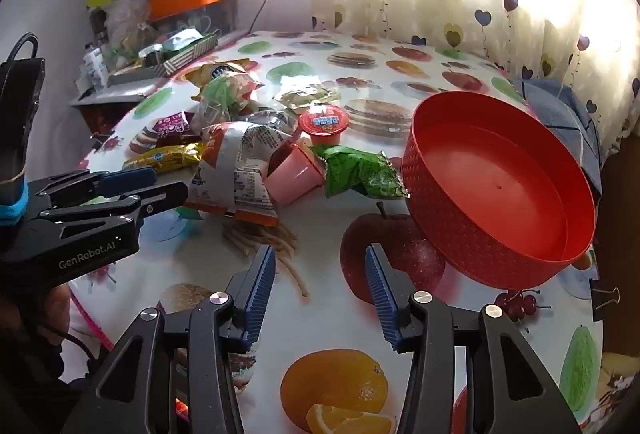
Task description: Organize snacks
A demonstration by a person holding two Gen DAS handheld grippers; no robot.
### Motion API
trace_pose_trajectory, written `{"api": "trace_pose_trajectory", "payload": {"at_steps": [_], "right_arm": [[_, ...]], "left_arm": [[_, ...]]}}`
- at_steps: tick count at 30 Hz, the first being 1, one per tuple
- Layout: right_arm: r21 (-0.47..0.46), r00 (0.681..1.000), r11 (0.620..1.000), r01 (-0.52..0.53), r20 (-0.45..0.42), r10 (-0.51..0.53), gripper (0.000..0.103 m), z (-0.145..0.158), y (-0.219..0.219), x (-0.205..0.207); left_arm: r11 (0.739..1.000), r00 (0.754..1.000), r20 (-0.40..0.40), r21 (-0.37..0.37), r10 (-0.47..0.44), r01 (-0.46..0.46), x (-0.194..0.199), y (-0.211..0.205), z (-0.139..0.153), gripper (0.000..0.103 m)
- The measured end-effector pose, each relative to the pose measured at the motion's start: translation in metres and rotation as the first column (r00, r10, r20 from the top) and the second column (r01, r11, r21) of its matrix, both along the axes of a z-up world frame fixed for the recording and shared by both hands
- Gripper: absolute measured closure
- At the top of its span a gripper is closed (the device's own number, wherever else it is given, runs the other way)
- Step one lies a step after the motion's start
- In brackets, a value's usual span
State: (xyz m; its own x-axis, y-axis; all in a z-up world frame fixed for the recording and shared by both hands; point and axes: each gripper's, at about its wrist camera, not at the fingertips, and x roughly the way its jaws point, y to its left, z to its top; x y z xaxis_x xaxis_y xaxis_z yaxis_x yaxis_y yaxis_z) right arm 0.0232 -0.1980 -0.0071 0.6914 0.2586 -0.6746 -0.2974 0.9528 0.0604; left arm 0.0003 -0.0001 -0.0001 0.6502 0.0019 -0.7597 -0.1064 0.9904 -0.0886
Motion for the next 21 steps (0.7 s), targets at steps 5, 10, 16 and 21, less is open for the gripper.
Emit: {"api": "trace_pose_trajectory", "payload": {"at_steps": [5, 10, 16, 21], "right_arm": [[0.003, 1.000, 1.000, -0.002, 0.001, 0.002, 0.057, 0.000, 0.000, 0.000], [0.005, 1.000, 1.000, -0.001, 0.005, 0.001, 0.057, 0.000, -0.001, 0.001], [0.012, 1.000, 1.000, -0.005, 0.004, 0.005, 0.057, 0.000, 0.002, -0.001], [0.020, 1.000, 1.000, -0.016, -0.004, 0.016, 0.056, 0.001, 0.004, 0.001]], "left_arm": [[1.000, 1.000, 0.011, 0.003, -0.008, 0.008, 0.000, -0.001, 0.000, 0.056], [1.000, 1.000, 0.011, 0.006, -0.024, 0.024, 0.003, -0.004, 0.000, 0.056], [1.000, 1.000, 0.017, -0.015, -0.016, 0.017, -0.004, 0.002, 0.003, 0.056], [1.000, 1.000, 0.013, -0.012, -0.026, 0.026, -0.004, 0.001, 0.002, 0.056]]}}
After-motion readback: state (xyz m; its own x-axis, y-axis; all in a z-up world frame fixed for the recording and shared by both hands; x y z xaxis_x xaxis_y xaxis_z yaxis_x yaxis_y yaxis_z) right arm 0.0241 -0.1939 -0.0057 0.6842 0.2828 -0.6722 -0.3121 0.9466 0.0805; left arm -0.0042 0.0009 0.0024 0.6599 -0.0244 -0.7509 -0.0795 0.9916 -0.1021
